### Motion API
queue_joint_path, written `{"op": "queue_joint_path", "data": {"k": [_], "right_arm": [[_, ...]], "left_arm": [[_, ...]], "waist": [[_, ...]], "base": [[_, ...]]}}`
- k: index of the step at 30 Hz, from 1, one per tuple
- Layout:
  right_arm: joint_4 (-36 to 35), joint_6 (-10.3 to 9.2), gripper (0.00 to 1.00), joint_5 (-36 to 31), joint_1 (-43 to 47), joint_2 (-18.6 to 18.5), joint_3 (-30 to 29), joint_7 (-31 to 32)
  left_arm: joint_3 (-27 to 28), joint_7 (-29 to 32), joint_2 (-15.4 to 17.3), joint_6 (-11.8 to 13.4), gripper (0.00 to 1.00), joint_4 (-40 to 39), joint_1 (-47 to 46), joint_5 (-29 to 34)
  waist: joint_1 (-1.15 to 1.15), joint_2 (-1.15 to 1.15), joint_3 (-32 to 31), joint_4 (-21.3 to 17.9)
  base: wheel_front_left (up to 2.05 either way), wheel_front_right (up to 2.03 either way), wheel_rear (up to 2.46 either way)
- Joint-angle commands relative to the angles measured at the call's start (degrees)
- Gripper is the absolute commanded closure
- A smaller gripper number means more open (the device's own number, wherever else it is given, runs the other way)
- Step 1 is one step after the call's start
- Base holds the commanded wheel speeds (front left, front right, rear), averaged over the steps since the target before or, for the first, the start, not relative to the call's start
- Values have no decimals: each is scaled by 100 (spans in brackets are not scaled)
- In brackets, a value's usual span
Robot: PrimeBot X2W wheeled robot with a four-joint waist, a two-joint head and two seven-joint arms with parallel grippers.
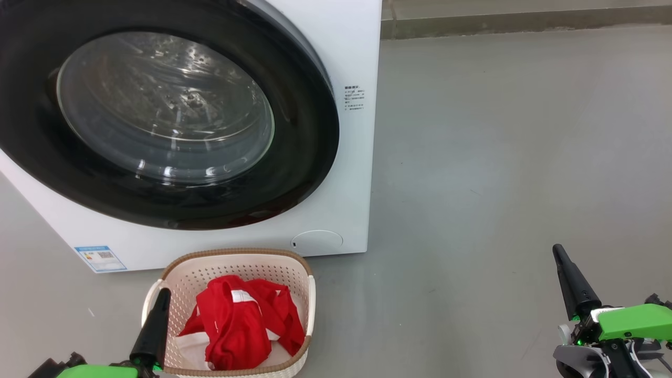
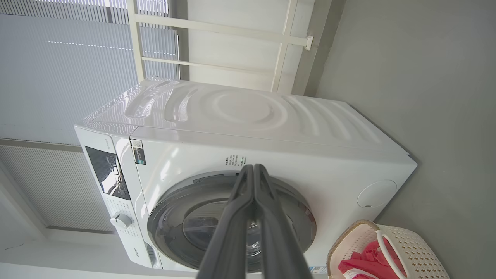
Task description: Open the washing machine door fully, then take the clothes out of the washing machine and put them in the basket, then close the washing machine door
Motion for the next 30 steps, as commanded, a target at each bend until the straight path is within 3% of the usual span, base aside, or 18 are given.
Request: {"op": "queue_joint_path", "data": {"k": [1,30], "right_arm": [[-171,2,100,1,-240,-29,80,31],[-171,2,100,-2,-240,-26,76,34]], "left_arm": [[165,34,48,-40,100,-118,-226,-40],[165,34,48,-40,100,-118,-226,-40]], "waist": [[0,0,0,0],[0,0,0,0]], "base": [[0,0,0],[0,0,0]]}}
